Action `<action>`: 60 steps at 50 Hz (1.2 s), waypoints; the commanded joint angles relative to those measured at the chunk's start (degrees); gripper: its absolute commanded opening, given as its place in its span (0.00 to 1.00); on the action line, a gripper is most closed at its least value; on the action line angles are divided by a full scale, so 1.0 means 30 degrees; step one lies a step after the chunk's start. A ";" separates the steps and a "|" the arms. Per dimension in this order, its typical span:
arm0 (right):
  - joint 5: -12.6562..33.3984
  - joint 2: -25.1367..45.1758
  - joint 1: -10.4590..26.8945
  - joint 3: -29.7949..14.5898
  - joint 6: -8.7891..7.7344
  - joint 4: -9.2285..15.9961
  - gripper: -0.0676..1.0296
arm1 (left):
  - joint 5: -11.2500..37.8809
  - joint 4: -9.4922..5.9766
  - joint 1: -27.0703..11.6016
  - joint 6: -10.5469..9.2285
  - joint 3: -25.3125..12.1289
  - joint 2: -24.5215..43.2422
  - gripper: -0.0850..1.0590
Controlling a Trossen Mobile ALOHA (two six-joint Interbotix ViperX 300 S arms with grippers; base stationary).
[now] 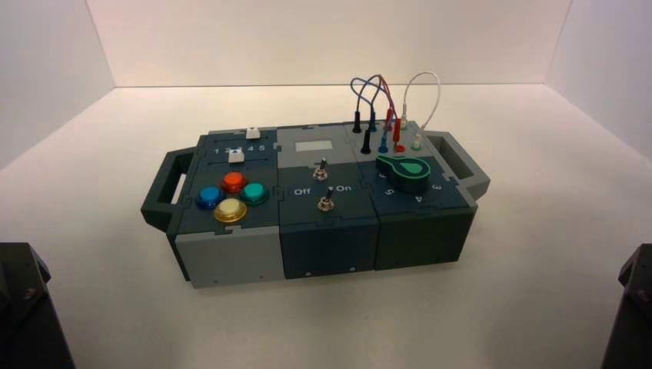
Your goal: Push the yellow button with the right gripper.
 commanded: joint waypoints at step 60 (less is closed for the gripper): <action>0.2402 0.7998 0.9082 -0.5039 0.0352 0.2461 0.04 | 0.4336 -0.0498 0.0000 0.0059 -0.3721 0.6328 0.05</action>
